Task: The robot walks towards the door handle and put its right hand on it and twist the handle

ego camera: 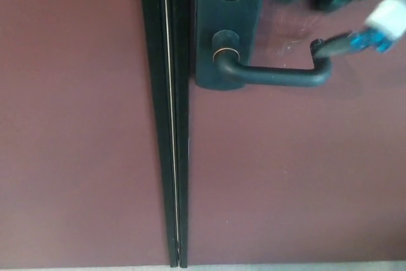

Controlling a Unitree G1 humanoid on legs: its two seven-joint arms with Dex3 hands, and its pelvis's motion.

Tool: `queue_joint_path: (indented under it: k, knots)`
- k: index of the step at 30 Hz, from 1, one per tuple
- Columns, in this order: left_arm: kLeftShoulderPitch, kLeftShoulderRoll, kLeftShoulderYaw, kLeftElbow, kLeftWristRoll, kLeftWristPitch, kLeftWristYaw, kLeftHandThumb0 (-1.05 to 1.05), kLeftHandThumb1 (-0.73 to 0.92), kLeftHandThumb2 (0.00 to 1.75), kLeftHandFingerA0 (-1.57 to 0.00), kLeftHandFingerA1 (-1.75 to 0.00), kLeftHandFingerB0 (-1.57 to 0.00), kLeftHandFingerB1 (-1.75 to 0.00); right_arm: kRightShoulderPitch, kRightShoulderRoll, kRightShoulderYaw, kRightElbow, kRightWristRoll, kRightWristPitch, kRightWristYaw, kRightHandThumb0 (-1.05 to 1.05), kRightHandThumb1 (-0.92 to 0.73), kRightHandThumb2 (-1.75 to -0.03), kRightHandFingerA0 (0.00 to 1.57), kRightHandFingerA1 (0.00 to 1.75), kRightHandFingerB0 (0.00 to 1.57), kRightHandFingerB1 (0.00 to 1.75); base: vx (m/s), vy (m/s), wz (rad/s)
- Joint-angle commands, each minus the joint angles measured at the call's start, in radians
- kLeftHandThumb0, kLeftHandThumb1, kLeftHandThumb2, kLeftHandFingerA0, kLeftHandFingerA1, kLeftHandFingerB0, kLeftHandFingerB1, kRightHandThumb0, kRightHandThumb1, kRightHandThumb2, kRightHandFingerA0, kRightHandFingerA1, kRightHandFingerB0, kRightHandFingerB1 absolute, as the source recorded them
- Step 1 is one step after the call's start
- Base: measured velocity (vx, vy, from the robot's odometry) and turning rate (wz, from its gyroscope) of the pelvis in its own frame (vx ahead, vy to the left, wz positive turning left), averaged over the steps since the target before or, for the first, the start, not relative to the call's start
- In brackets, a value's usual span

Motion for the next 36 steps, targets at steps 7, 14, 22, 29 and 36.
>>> queue_joint_path:
  k: [7,14,22,29,36]
  knots:
    - [0.016,0.011,-0.002,-0.001,0.011,-0.013,-0.001,-0.08,0.7,0.6,-0.5,-0.45,-0.41,-0.4,0.322,-0.171,-0.601,-0.422,0.243,0.047,0.082,-0.85,-0.6,-0.59,0.05,0.24,0.14,0.26,0.0,0.0,0.0]
    - [0.017,0.012,0.001,-0.004,0.007,-0.009,-0.015,-0.08,0.7,0.6,-0.49,-0.45,-0.41,-0.4,0.71,-0.026,-1.155,-0.716,0.392,0.056,0.286,-0.79,-0.48,-0.84,0.06,0.24,0.1,0.27,0.0,0.0,0.0]
    - [0.019,0.009,0.003,-0.009,0.004,-0.014,-0.018,-0.08,0.7,0.6,-0.49,-0.45,-0.41,-0.4,1.178,0.255,-1.521,-0.688,0.53,-0.017,0.369,-0.7,-0.44,-0.8,0.04,0.29,0.09,0.27,0.0,0.0,0.0]
    - [0.015,0.006,0.007,-0.005,0.002,-0.011,-0.017,-0.08,0.7,0.6,-0.48,-0.45,-0.41,-0.4,1.406,0.426,-1.433,-0.567,0.531,-0.189,0.237,-0.71,-0.45,-0.77,0.05,0.37,0.1,0.28,0.0,0.0,0.0]
    - [0.009,-0.008,0.0,-0.015,0.007,-0.014,-0.014,-0.08,0.7,0.6,-0.49,-0.45,-0.41,-0.4,1.483,0.464,-0.844,-0.049,0.003,-0.369,-0.333,-0.34,-0.36,-0.93,0.01,0.49,0.0,0.47,0.0,0.0,0.0]
